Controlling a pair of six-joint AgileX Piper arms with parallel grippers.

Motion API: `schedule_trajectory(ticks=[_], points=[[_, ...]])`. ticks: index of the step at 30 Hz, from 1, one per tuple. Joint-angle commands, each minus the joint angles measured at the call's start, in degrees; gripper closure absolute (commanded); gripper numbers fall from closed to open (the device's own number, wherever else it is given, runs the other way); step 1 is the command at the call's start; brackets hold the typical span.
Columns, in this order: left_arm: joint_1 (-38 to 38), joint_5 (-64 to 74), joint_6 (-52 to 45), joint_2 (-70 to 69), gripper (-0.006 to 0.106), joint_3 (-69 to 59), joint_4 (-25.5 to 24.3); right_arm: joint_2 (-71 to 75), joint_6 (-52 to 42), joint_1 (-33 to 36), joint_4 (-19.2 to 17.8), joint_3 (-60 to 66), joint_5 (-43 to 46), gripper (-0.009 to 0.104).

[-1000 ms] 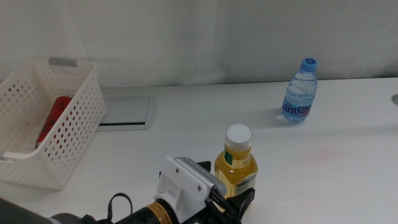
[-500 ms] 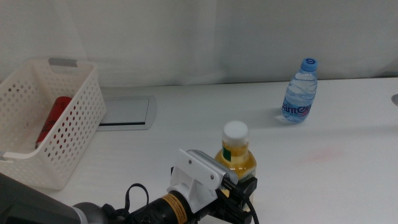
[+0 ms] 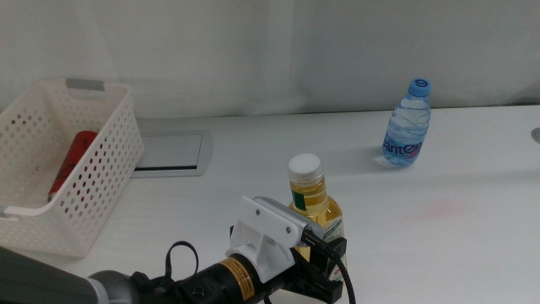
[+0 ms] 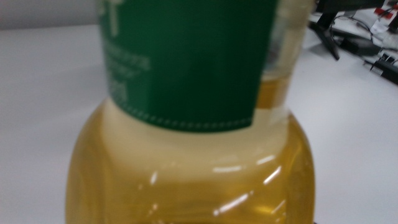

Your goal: Use arms to grab the bottles and put them into the dustbin to the left of the table.

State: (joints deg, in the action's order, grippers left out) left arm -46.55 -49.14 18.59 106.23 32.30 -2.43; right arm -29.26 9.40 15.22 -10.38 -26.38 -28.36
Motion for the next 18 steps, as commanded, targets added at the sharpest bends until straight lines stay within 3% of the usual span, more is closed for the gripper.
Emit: schedule_trajectory(ticks=[1,6,18], points=[[-0.3,1.2,0.1,-2.9,0.103,1.5,0.3,0.4,-0.2,-0.4,-0.5,0.3,0.5,-0.008],[0.9,11.0,-5.2,-9.2,0.103,5.3,0.4,0.4,-0.2,-0.4,-0.5,0.3,0.5,-0.008],[15.5,35.2,-17.4,-26.2,0.103,15.0,0.3,0.4,-0.2,-0.4,-0.4,0.3,2.0,-0.008]])
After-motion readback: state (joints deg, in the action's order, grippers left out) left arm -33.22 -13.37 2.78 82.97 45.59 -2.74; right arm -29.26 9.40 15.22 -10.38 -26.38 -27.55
